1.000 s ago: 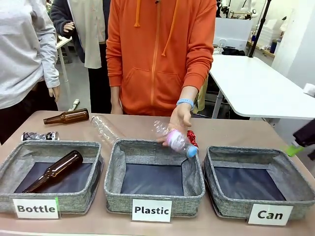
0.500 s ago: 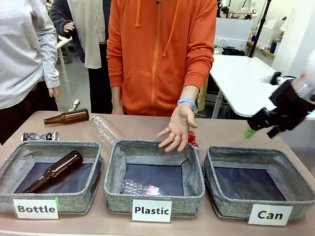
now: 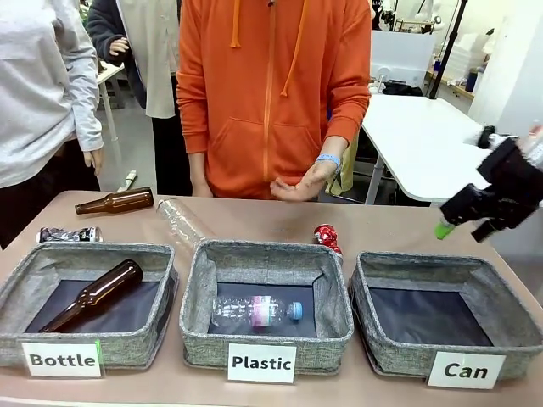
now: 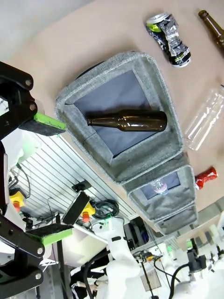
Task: Sort the can waste into the basket.
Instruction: Pick up the can waste from the table and place it in the right Fabric basket.
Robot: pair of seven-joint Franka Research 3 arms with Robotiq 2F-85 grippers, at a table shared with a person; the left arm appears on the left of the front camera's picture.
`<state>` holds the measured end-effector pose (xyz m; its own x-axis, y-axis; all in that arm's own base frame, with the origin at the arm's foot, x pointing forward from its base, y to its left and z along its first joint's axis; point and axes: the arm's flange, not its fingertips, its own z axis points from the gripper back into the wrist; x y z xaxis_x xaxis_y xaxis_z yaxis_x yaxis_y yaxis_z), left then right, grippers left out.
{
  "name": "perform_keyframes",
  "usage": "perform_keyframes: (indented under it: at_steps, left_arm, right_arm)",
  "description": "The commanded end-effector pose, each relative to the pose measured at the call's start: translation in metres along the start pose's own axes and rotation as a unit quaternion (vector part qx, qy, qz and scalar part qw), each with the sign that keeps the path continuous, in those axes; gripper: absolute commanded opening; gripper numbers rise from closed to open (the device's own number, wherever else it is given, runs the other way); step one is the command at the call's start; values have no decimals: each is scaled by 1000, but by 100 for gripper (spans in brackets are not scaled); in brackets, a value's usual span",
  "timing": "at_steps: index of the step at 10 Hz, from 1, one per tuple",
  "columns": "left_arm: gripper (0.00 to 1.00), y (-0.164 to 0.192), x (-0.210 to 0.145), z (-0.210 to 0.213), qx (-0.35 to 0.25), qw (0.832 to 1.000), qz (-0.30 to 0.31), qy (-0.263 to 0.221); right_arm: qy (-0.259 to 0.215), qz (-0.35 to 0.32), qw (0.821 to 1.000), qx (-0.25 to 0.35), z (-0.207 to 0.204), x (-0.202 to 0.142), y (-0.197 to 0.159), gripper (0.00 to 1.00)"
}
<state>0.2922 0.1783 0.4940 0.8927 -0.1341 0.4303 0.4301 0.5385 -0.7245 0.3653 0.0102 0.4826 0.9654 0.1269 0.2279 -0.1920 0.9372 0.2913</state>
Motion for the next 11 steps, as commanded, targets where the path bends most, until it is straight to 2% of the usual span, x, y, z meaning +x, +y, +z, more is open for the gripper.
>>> perform_keyframes:
  at_steps: [1, 3, 5, 8, 11]
  left_arm:
    - [98, -2, 0, 1, -4, 1000, -1, 0]
    - [98, -2, 0, 1, -4, 1000, -1, 0]
    - [98, -2, 0, 1, -4, 1000, -1, 0]
    - [98, -2, 0, 1, -4, 1000, -1, 0]
    - [98, -2, 0, 1, -4, 1000, -1, 0]
  right_arm:
    - [-14, -6, 1000, 25, -2, -11, -8, 100]
    - [-40, -24, 999, -3, -13, 11, 13, 100]
    - [-37, -10, 997, -63, -49, 56, 64, 100]
    - [-19, -9, 993, -115, -100, 119, 128, 100]
    - [10, -17, 986, -164, -160, 165, 157, 100]
